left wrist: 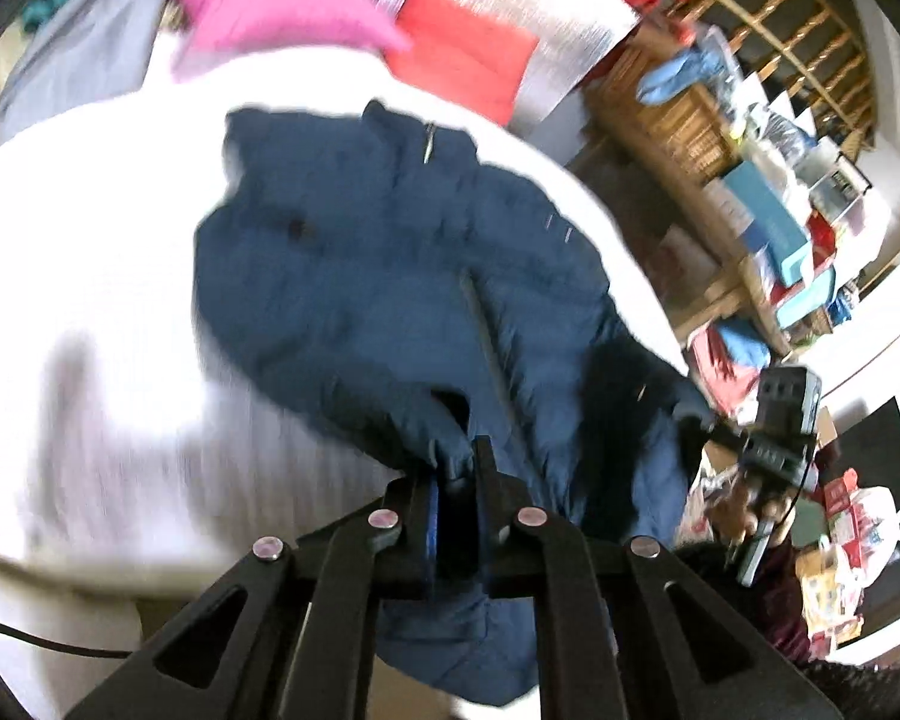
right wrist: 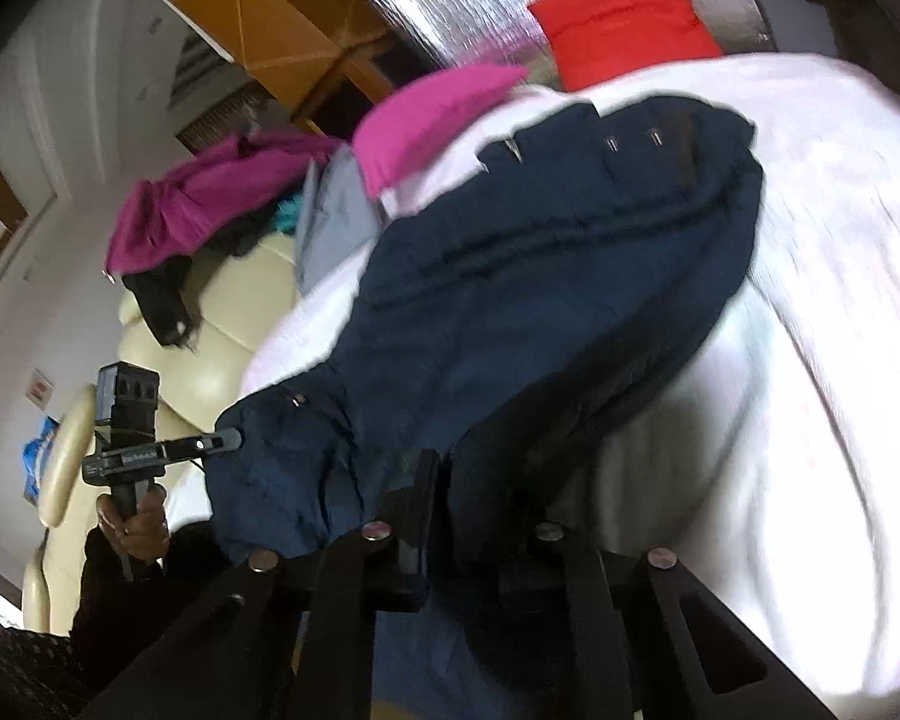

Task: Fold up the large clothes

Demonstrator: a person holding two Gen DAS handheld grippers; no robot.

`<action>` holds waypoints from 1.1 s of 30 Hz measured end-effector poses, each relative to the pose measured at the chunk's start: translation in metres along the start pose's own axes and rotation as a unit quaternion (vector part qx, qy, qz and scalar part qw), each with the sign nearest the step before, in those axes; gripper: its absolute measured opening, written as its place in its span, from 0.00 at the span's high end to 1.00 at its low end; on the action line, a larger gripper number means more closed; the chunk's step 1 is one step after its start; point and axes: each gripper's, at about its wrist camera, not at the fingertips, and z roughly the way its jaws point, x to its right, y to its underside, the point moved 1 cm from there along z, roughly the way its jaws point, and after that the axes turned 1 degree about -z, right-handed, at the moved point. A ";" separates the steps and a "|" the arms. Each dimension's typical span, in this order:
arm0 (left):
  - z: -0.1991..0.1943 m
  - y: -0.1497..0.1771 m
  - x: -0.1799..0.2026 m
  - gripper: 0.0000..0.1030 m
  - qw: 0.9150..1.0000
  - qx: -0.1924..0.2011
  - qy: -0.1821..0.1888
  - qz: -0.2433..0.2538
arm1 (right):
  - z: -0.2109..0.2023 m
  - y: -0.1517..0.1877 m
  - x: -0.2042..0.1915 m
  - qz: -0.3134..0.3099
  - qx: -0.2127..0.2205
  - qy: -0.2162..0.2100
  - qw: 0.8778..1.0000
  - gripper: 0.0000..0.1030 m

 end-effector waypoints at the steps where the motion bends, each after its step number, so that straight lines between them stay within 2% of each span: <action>1: 0.001 -0.009 0.003 0.91 1.000 0.011 -0.001 0.003 | 0.001 -0.004 -0.001 0.003 0.008 -0.002 1.000 0.87; 4: 0.007 -0.044 -0.002 0.92 0.999 0.039 0.005 -0.013 | 0.000 -0.027 0.000 0.013 0.044 -0.009 0.999 0.87; 8: 0.018 -0.081 -0.021 0.92 0.996 0.079 -0.006 -0.048 | -0.002 -0.064 0.014 0.042 0.094 -0.004 0.995 0.87; 12: 0.036 -0.116 -0.040 0.92 0.988 0.130 -0.029 -0.084 | 0.003 -0.102 0.048 0.099 0.142 -0.007 0.985 0.87; 14: 0.046 -0.129 -0.050 0.92 0.984 0.141 -0.044 -0.097 | 0.014 -0.118 0.068 0.128 0.161 -0.009 0.979 0.87; 18: 0.079 -0.157 -0.071 0.92 0.979 0.153 -0.075 -0.115 | 0.041 -0.142 0.097 0.162 0.169 -0.001 0.972 0.88; 21: 0.104 -0.175 -0.083 0.92 0.976 0.145 -0.103 -0.130 | 0.065 -0.157 0.118 0.191 0.169 0.008 0.967 0.88; 28: 0.127 -0.210 -0.105 0.92 0.974 0.142 -0.112 -0.137 | 0.080 -0.181 0.160 0.245 0.188 -0.004 0.951 0.88; 33: 0.143 -0.218 -0.114 0.91 0.974 0.126 -0.128 -0.141 | 0.091 -0.194 0.172 0.261 0.191 -0.012 0.946 0.87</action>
